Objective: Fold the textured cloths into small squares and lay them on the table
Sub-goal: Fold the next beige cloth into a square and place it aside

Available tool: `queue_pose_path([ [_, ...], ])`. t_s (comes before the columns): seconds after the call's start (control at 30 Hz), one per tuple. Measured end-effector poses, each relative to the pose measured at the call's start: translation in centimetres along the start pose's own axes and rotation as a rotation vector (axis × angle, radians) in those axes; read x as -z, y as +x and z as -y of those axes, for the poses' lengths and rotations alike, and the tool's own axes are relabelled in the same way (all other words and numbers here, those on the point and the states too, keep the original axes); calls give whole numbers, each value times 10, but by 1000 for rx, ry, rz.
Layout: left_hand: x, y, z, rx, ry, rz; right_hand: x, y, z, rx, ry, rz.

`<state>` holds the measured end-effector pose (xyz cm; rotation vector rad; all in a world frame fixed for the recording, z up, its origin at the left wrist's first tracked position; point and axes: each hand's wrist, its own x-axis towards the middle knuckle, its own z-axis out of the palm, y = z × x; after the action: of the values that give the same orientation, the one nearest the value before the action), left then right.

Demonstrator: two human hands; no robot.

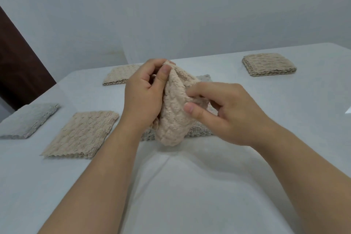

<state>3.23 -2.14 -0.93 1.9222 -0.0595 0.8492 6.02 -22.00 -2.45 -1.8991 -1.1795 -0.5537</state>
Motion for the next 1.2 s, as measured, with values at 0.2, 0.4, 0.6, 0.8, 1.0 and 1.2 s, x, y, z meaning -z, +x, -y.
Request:
queue_pose_path([
  [0.2,3,1,8,48,-93,144,1,-1,3,34,-27,73],
  [0.4,2,-2,5,121,-215,219,-1,-3,4,31,-110,166],
  [0.6,1,0,17,119,-135,212,1,-1,9,-177,82,159],
  [0.8,0,4,24,78,-110,135,3,1,6,-331,26,43],
  [1.0,-1,5,29,64,-46,135,2,0,8,-142,136,184],
  [1.2,2,6,31,95,-60,167,3,2,11,-126,267,171],
])
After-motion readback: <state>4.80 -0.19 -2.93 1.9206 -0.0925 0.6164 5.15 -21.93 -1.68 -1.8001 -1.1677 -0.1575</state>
